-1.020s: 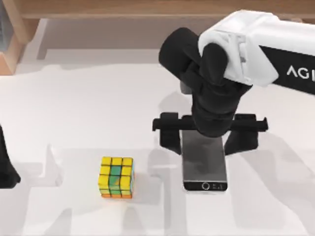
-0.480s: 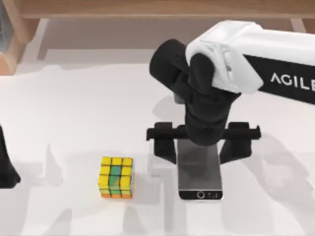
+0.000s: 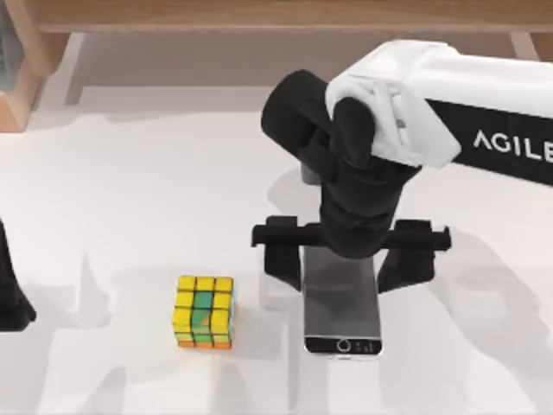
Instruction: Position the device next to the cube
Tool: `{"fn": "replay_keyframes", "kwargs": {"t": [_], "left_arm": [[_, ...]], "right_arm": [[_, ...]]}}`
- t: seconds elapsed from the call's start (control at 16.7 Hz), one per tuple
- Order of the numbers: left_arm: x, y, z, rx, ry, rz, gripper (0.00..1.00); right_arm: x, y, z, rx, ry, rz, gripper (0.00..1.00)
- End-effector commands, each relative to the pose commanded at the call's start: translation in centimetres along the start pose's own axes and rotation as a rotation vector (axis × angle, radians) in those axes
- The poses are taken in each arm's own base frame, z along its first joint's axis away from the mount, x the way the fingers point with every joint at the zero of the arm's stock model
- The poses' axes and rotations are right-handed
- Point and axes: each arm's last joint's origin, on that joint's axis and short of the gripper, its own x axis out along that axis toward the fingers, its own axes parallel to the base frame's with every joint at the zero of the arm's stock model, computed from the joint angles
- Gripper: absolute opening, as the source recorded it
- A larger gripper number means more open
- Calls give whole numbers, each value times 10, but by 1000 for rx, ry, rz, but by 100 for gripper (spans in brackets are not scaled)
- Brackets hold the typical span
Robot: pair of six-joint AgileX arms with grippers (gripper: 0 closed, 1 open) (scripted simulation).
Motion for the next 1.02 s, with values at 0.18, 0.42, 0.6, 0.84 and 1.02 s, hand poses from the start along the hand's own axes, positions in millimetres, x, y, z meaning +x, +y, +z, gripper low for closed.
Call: {"fn": "replay_keyframes", "kwargs": {"t": [0.18, 0.42, 0.6, 0.84, 1.02], "left_arm": [[0, 0, 0, 0, 0, 0, 100], [0, 0, 0, 0, 0, 0, 100], [0, 0, 0, 0, 0, 0, 100], [0, 0, 0, 0, 0, 0, 100], [0, 0, 0, 0, 0, 0, 100]], "right_arm": [[3, 2, -1, 1, 12, 31, 0], [7, 4, -2, -1, 21, 68, 0], [11, 4, -1, -4, 16, 78, 0], [19, 4, -1, -10, -11, 62, 0], [29, 2, 0, -13, -32, 26, 0]]}}
